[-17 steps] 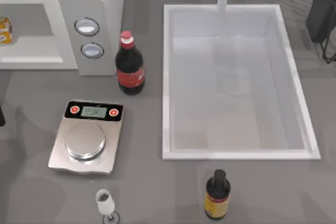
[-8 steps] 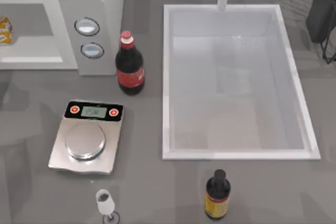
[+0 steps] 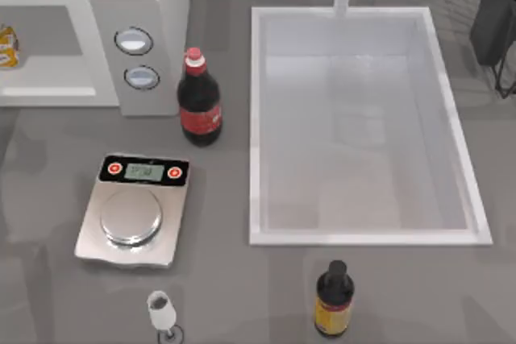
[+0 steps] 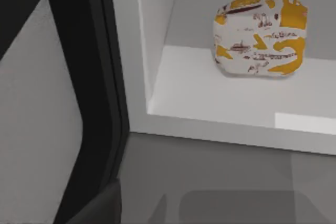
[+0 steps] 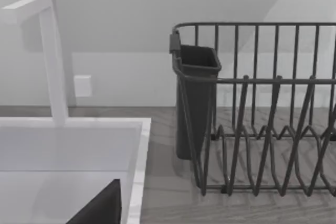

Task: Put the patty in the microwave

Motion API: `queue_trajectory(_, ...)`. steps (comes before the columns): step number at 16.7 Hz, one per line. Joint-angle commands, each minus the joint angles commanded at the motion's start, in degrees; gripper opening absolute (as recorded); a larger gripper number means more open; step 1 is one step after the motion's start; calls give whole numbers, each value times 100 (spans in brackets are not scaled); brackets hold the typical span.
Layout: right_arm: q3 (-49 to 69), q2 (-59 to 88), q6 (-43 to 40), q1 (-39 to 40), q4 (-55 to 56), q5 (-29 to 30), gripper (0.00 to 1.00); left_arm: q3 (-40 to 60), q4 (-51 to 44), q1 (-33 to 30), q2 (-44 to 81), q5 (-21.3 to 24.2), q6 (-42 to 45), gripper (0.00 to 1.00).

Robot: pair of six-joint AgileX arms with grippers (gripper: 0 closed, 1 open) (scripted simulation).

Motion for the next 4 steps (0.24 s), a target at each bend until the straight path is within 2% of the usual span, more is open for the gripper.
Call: queue_trajectory(4,0,0,0,0,0,0,100,-31,-237,16,-133,-36,-31,100)
